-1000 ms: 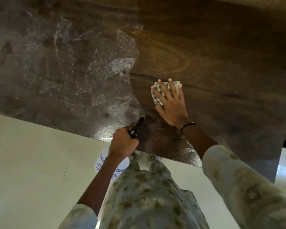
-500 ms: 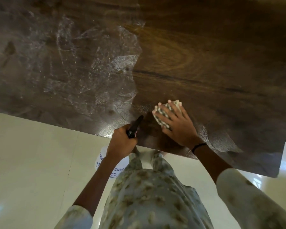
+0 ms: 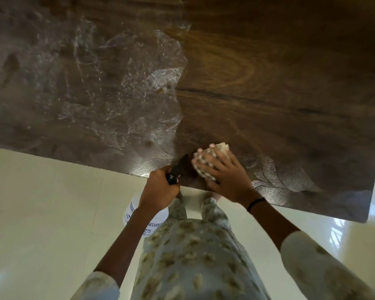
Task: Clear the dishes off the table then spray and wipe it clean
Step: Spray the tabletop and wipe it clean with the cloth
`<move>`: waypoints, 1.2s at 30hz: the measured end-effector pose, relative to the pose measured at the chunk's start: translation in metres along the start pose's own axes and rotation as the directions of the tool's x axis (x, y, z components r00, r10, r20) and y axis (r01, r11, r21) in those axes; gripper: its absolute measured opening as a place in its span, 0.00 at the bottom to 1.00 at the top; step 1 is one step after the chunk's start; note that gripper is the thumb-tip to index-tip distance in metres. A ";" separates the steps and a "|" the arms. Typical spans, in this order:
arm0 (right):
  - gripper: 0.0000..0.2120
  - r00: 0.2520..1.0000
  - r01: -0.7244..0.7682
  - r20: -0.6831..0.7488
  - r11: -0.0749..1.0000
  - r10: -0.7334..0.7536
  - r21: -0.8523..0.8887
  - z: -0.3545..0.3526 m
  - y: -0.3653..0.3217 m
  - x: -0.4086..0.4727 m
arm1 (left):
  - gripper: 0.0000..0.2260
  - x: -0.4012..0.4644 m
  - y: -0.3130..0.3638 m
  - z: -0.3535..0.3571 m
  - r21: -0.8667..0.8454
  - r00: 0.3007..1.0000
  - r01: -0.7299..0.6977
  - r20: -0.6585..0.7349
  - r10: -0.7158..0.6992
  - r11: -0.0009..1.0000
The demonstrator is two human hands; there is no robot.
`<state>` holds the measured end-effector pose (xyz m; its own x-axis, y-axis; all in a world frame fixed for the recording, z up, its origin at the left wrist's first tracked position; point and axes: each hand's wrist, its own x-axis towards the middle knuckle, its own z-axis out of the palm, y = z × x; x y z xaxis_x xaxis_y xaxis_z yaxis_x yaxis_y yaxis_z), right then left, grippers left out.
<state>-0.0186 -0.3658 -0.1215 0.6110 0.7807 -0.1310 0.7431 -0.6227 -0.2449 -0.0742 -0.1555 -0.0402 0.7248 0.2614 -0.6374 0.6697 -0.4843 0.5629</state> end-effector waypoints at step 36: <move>0.28 0.990 -0.137 0.019 0.989 0.138 -0.047 0.008 -0.057 0.039 | 0.11 -0.006 -0.064 -0.049 0.056 0.999 0.046 0.012 -0.046 0.997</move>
<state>-0.0389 -0.2995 -0.1201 0.7022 0.6883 -0.1821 0.6645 -0.7254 -0.1794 -0.1135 -0.0857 -0.0463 0.6910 0.2738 -0.6690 0.6921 -0.5175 0.5032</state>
